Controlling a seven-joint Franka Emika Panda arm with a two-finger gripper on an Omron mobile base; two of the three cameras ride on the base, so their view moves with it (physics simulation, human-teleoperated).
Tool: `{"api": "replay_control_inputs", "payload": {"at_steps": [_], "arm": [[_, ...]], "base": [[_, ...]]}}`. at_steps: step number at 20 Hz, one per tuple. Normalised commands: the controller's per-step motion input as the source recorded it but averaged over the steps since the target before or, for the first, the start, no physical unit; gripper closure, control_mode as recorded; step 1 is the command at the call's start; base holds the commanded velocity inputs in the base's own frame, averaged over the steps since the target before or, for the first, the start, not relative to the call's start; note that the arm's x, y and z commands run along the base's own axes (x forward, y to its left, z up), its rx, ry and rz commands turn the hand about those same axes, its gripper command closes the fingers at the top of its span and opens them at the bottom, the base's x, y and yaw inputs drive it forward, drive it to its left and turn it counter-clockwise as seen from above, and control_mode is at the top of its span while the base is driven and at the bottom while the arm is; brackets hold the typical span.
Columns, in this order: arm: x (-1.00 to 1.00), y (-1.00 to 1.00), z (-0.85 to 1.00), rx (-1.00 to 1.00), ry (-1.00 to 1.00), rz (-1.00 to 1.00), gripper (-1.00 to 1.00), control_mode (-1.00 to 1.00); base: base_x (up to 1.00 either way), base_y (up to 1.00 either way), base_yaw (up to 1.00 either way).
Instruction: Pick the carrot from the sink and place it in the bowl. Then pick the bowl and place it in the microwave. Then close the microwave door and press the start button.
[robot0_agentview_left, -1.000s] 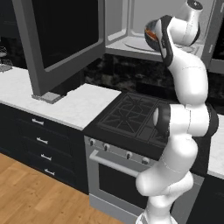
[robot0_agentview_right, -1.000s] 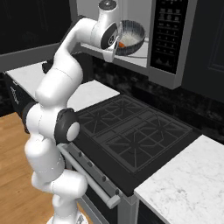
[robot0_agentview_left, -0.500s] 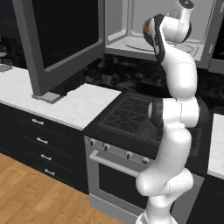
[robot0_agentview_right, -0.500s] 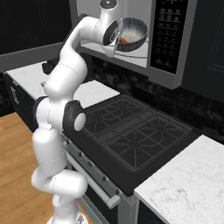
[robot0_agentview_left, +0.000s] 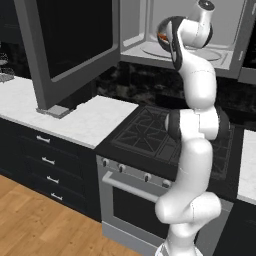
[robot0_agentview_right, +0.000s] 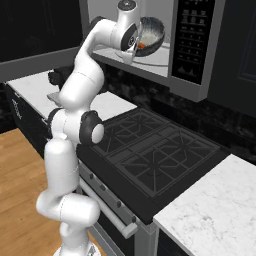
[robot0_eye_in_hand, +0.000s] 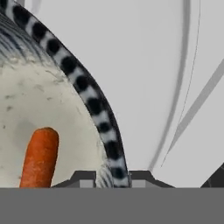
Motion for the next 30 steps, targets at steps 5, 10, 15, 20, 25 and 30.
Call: {"api": "replay_control_inputs", "payload": {"at_steps": [5, 10, 15, 20, 25, 30], "arm": [[0.0, 0.0, 0.0, 0.0, -0.25, 0.0, -1.0, -1.0], [-0.56, 0.28, 0.0, 0.0, -0.44, 0.0, -1.0, -1.0], [-1.0, 0.6, -0.04, 0.0, -0.34, 0.0, -1.0, -1.0], [-1.0, 0.61, -0.17, 0.0, -0.36, 0.01, -1.0, -1.0], [-1.0, 0.55, -0.01, -0.01, -0.24, 0.05, -1.0, -1.0], [-1.0, 0.5, 0.0, -0.11, -0.16, 0.06, -1.0, -1.0]], "base": [[0.0, 0.0, 0.0], [0.0, 0.0, 0.0], [0.0, 0.0, 0.0], [0.0, 0.0, 0.0], [0.0, 0.0, 0.0], [0.0, 0.0, 0.0]]}}
